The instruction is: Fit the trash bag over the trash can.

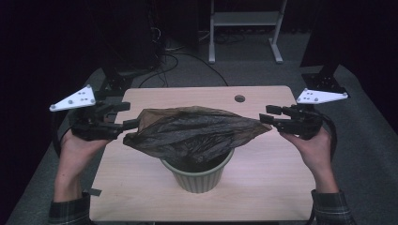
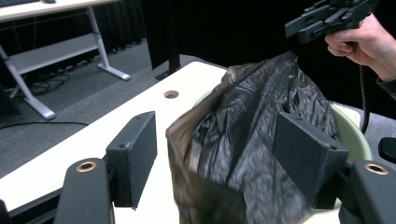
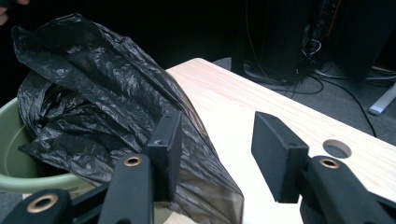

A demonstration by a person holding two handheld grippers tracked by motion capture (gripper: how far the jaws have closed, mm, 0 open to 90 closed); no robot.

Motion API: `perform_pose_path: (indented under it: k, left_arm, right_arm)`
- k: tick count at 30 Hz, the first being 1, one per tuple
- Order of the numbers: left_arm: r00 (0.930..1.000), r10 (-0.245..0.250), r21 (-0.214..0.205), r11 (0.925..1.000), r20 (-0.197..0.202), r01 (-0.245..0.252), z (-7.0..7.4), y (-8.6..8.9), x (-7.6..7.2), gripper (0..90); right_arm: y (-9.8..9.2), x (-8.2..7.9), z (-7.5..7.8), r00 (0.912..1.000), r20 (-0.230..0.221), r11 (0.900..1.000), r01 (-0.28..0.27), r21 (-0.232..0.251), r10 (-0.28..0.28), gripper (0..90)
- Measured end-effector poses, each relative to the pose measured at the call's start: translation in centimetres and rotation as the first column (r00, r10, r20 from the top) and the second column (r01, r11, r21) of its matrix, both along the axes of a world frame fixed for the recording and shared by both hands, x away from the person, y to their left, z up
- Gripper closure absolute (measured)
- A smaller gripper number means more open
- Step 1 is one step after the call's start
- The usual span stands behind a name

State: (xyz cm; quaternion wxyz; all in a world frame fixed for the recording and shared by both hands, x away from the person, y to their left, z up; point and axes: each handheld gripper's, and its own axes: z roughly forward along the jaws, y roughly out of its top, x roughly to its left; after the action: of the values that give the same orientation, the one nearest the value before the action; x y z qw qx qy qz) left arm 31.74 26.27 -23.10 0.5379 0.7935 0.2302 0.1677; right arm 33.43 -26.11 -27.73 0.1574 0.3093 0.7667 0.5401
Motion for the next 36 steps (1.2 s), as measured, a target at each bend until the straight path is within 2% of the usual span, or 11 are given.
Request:
perform_pose_path:
  k: [6,9,12,15,21,27,29,36]
  left_arm:
    - [0.9999,-0.014,0.045,0.9989,-0.006,0.014,-0.9,-2.4,2.5,29.7]
    - [0.9996,-0.017,0.074,0.9971,-0.022,0.018,-1.6,-3.2,3.5,30.5]
    - [0.9988,-0.017,0.101,0.9947,-0.045,0.022,-2.2,-3.6,4.3,35.5]
    - [0.9978,-0.020,0.120,0.9923,-0.063,0.028,-2.6,-3.9,4.7,49.1]
    - [0.9962,-0.041,0.167,0.9845,-0.077,0.053,-3.4,-4.2,4.9,89.0]
    - [0.9961,-0.045,0.170,0.9838,-0.076,0.058,-3.7,-4.4,5.0,89.9]
    - [0.9963,-0.045,0.160,0.9854,-0.074,0.057,-3.7,-4.4,5.0,89.9]
    - [0.9960,-0.041,0.144,0.9883,-0.080,0.052,-3.7,-4.1,5.2,89.8]
  right_arm:
    - [0.8,0.5,0.0,0.9997,-0.005,0.9997,-0.023,-0.002,0.023,51.3]
    - [1.3,0.6,0.0,0.9993,-0.003,0.9993,-0.037,-0.006,0.037,51.0]
    - [1.6,0.8,0.0,0.9989,-0.001,0.9989,-0.046,-0.011,0.046,50.7]
    - [2.0,1.2,0.2,0.9985,-0.002,0.9984,-0.055,-0.011,0.055,50.5]
    - [3.2,2.5,0.9,0.9950,0.003,0.9950,-0.100,0.002,0.100,48.3]
    - [5.2,4.7,1.3,0.9891,-0.006,0.9891,-0.147,-0.004,0.147,47.2]
    - [6.0,5.4,1.2,0.9841,-0.012,0.9842,-0.177,0.004,0.177,48.1]
    - [8.0,6.8,-0.1,0.9711,-0.065,0.9726,-0.231,-0.023,0.230,55.8]
